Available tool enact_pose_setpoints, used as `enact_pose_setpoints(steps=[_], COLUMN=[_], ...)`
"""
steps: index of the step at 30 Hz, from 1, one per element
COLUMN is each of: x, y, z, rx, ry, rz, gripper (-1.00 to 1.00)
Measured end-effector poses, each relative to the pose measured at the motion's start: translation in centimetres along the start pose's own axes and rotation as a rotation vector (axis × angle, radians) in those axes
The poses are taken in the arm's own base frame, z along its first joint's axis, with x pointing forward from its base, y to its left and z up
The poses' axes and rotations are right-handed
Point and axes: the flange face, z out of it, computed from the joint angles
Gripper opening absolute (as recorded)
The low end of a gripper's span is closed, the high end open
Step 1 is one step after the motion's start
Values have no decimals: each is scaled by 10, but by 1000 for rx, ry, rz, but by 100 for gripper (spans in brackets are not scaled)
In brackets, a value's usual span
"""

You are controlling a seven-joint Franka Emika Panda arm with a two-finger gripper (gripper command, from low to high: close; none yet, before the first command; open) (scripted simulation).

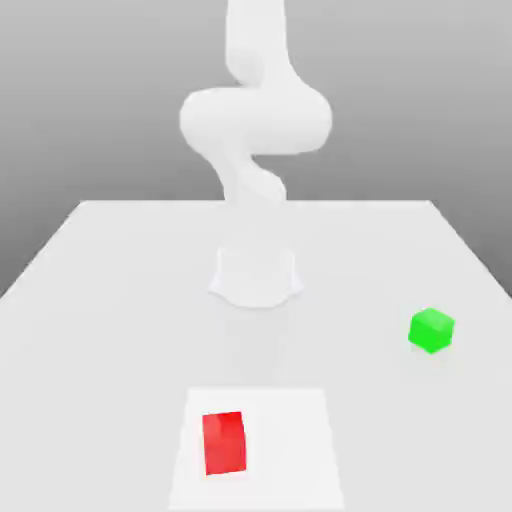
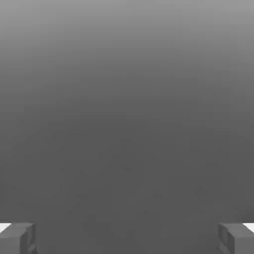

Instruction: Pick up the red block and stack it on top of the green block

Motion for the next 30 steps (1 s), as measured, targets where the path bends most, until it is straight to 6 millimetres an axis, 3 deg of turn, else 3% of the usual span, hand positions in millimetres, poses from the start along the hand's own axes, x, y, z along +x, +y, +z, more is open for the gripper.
enact_pose_setpoints(steps=[7,14,18,22,27,28,30], x=[-21,-74,-113,-154,-184,-188,-188], y=[40,108,158,209,240,245,245], z=[153,276,330,369,412,418,418], rx=[-142,-290,-380,-465,-480,-480,-480], ry=[-183,-351,-441,-521,-535,-535,-536], rz=[-39,-81,-105,-132,-139,-138,-138], gripper=[0,0,0,0,0,-100,-100])
